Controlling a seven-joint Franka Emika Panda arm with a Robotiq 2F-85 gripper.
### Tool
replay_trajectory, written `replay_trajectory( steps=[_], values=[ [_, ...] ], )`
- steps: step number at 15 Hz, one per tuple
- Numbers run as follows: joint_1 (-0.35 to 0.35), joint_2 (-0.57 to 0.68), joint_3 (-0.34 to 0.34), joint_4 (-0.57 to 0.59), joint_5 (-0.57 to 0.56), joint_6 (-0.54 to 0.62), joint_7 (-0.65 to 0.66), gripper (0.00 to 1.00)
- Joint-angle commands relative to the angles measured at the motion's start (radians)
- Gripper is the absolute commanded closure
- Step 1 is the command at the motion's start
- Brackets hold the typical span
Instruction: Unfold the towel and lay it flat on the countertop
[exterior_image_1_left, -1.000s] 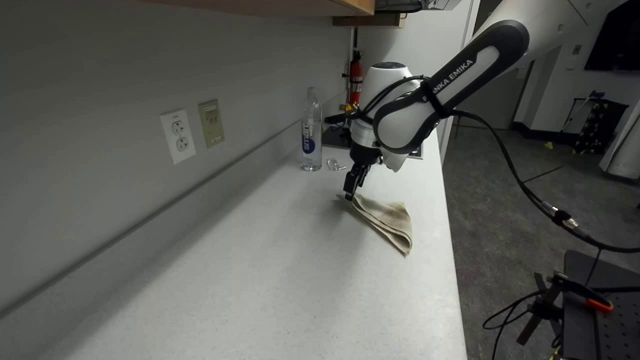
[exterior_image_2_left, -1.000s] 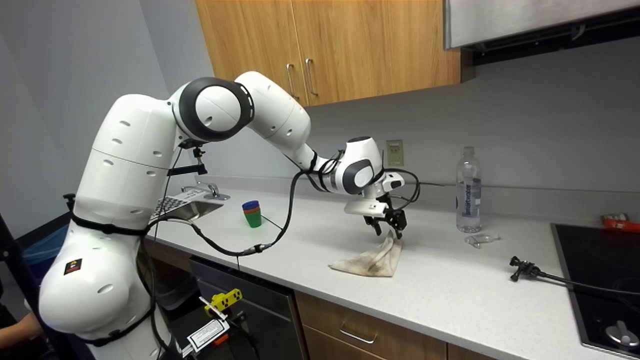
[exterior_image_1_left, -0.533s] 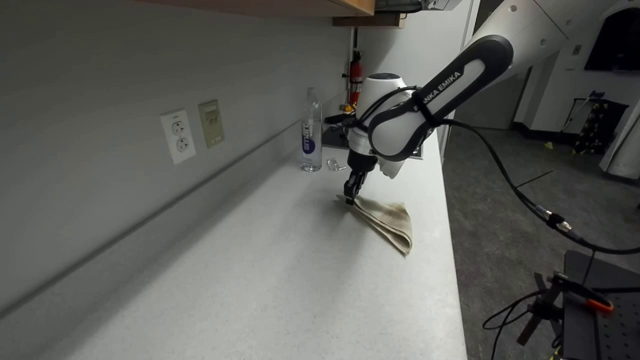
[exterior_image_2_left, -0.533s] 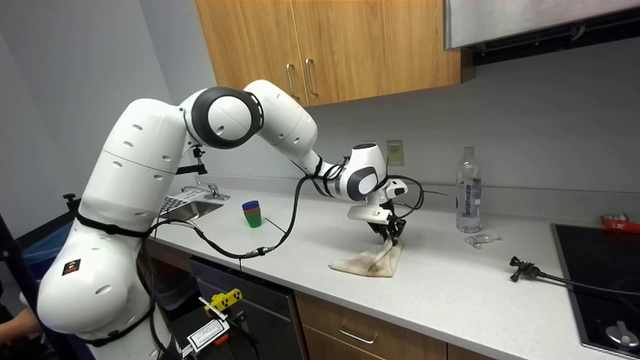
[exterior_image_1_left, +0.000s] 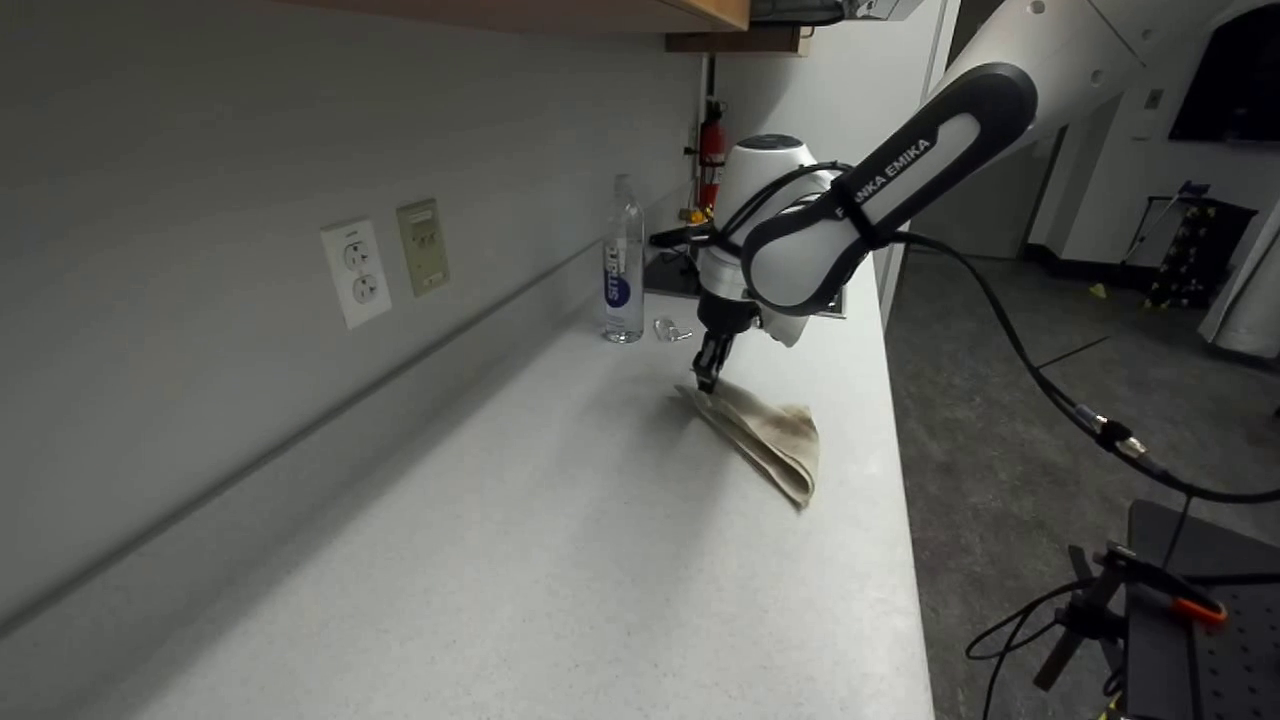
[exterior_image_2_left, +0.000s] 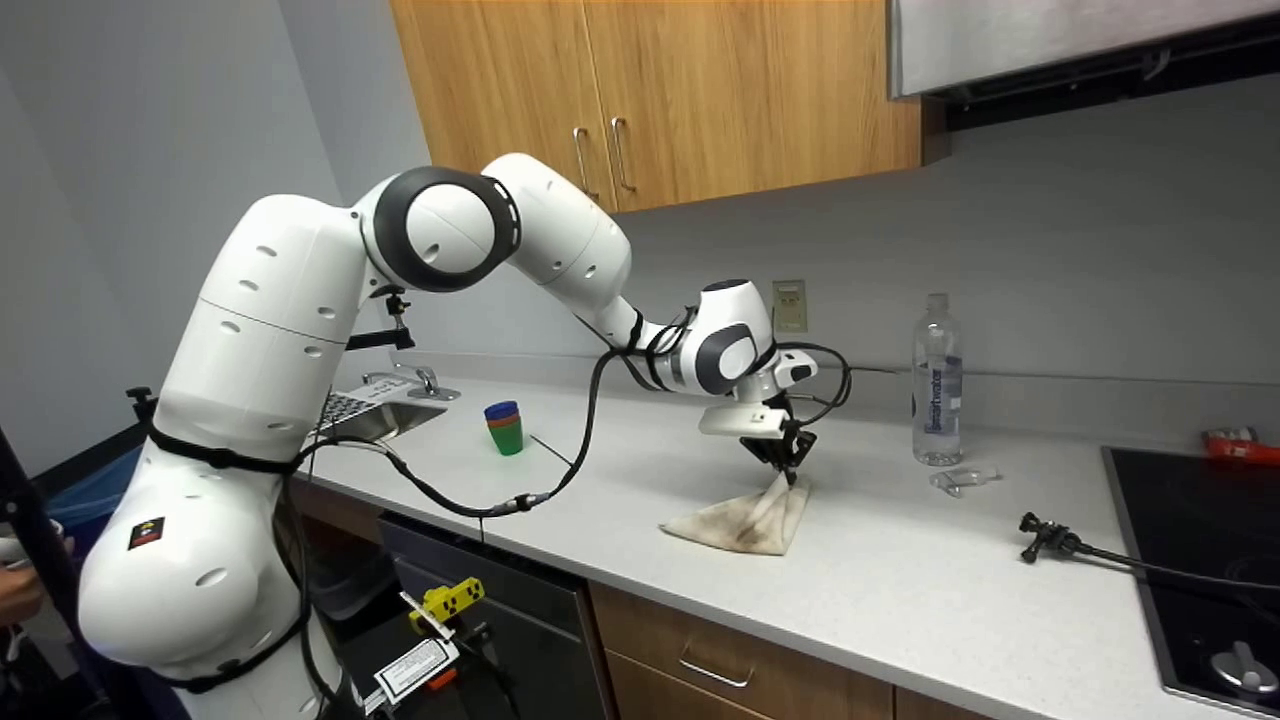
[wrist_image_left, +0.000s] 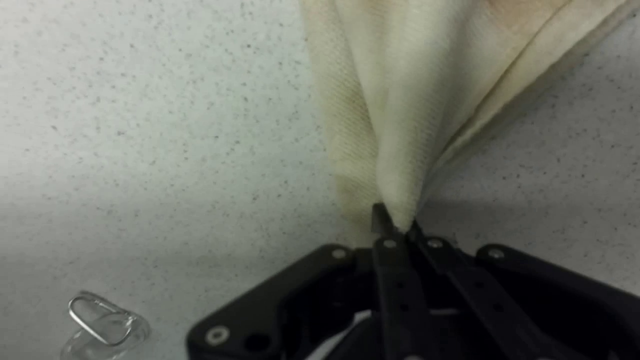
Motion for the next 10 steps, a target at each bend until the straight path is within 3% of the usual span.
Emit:
replay_trajectory(
  steps=[1, 10],
  values=[
    [0.032, -0.104, -0.033, -0.083, -0.054, -0.009, 0.003, 0.99],
    [0.041, -0.37, -0.033, -0.377, -0.098, -0.075, 0.023, 0.99]
  ],
)
